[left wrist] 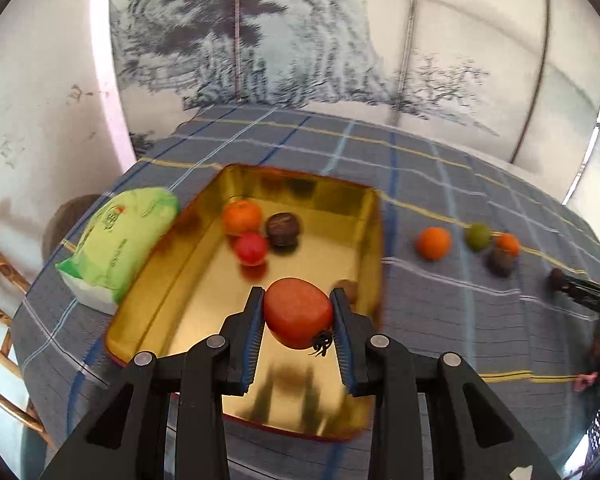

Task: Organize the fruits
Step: 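Carry the tomato over the tin with the left gripper while the right gripper grasps a dark brown fruit, then lower the tomato into the tin and open the left gripper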

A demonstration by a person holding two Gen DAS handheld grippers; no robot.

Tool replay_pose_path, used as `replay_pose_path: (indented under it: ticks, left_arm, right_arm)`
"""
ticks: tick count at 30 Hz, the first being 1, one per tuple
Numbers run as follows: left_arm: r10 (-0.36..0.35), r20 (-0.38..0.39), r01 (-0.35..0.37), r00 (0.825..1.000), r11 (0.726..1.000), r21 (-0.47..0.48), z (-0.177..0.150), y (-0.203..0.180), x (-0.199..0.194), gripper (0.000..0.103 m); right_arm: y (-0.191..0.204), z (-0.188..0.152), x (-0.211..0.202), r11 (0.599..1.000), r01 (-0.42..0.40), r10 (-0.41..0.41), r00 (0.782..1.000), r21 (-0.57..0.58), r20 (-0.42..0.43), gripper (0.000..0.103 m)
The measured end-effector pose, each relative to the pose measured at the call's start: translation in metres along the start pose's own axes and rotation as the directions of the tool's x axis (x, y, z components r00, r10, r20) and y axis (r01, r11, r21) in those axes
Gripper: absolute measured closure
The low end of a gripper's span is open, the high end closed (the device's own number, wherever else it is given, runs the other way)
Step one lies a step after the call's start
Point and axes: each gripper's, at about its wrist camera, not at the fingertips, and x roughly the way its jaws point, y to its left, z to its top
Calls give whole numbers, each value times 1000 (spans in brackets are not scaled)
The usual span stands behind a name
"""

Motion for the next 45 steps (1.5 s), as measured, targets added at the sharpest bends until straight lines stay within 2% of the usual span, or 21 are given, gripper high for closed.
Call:
replay_pose_path:
  ticks: [5,12,26,35,39,45]
  left_arm:
    - [22,-32,-23,999,999,-22,-2,20,20,75]
    - [49,-45,-48,998,999,3,3,31,33,74]
    - [113,-50,-111,992,993,41,18,37,47,74]
    - [139,-22,-138,990,988,63,24,31,43,73]
    - [160,-1,-159,987,986,59,23,25,35,56]
    - [177,49,-180,983,981,66,18,10,13,50]
  right_arm:
    - [1,-1,0,1000,18,-18,1000,-15,-2,64]
    - [2,0,0,1000,24,-24,1000,-20,-3,64]
    - [1,0,1,999,25,-25,1000,-20,-4,64]
    - [1,0,1,999,27,-27,1000,-22,-4,64]
    - [1,0,1,999,26,-27,1000,-22,-4,64]
    - [1,0,2,999,30,-30,1000,-25,-5,64]
